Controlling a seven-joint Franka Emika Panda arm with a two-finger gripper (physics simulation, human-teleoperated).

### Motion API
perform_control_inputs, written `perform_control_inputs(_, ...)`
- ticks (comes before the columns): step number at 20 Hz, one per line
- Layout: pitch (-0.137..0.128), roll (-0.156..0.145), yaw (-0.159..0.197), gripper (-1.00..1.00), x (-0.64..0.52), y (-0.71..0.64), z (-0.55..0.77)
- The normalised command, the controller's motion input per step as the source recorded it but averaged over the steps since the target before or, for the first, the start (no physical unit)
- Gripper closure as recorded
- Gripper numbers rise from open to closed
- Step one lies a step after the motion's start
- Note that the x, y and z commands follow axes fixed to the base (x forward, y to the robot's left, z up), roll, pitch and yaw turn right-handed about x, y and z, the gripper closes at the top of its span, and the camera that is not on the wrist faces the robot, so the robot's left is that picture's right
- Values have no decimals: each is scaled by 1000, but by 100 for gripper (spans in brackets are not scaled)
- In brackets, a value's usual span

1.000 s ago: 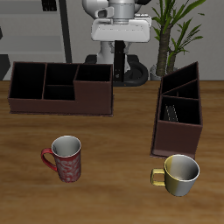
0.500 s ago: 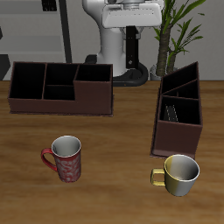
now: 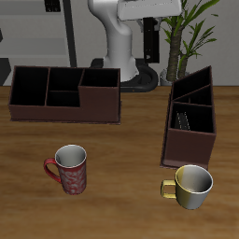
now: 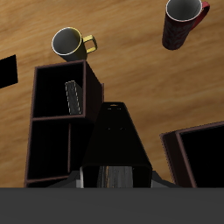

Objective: Place the yellow book into the left desk caddy's right compartment and place the black book into the left desk caddy's back compartment

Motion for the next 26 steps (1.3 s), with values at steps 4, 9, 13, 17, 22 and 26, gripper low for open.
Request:
perform_control_inputs(4,88,57,16,100,-87,335,-89)
perform_control_inputs(9,79,44,41,100,-64,346,-209)
perform_control_inputs(13,99,45,-19,100,-11,303,-161)
perform_control_inputs(17,60,51,-34,100,-25,222,6)
perform_control_inputs(22,17,14,-21,100,35,178,80)
perform_control_inputs(26,5,3,-7,100,34,189,30)
